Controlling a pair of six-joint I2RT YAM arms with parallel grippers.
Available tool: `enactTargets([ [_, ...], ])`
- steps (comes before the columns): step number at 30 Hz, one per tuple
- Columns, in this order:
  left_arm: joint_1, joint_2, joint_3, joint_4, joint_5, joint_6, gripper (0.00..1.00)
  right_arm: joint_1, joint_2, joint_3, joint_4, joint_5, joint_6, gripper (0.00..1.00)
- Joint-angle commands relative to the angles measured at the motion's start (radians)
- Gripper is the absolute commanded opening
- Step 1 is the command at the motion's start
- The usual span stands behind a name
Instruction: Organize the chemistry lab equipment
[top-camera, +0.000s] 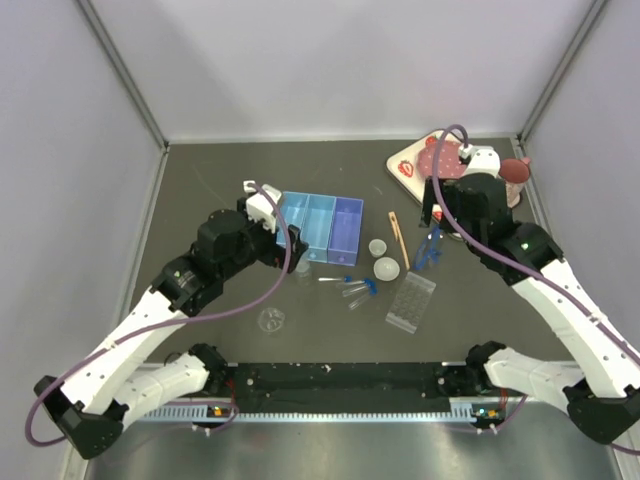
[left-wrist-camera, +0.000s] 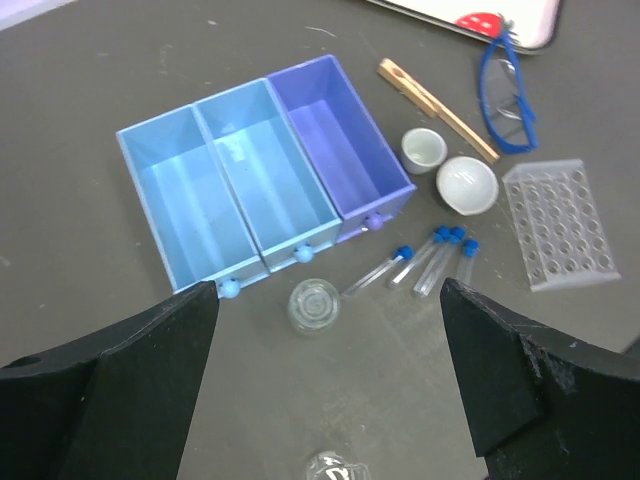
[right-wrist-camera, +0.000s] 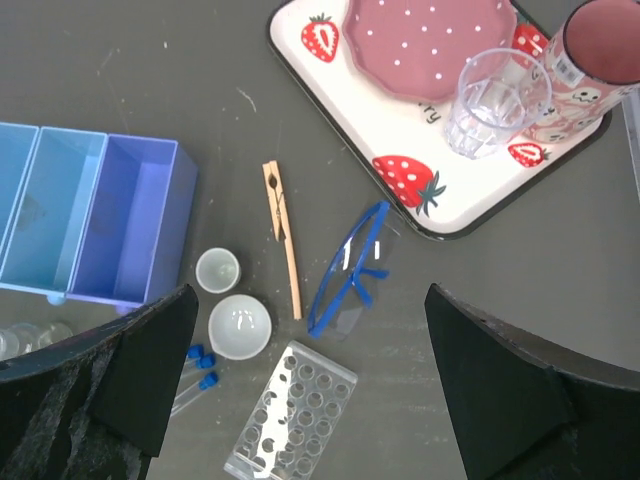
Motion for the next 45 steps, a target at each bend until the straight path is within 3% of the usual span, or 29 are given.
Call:
enactTargets([
  [1, -0.008, 0.034, 0.032, 0.020, 0.158, 0.042, 0.98, 0.008, -0.038, -0.006, 0.035, 0.008, -0.015, 0.99],
  [10, -0.188, 0.215, 0.128, -0.041, 0.100, 0.086, 0.98, 0.008, -0.046, -0.050, 0.048, -0.128, -0.043, 0.99],
  [20, -0.379, 0.441, 0.037, 0.070, 0.091, -0.101, 0.88, 0.008, -0.056, -0.084, 0.049, -0.168, -0.041, 0.99],
  [32, -0.439, 0.631, -0.010, 0.146, 0.086, -0.159, 0.86, 0.008, -0.063, -0.090, 0.049, -0.200, -0.038, 0.99],
  [45, -0.449, 0.735, -0.007, 0.184, 0.086, -0.159, 0.78, 0.008, -0.075, -0.096, 0.046, -0.217, -0.038, 0.99],
])
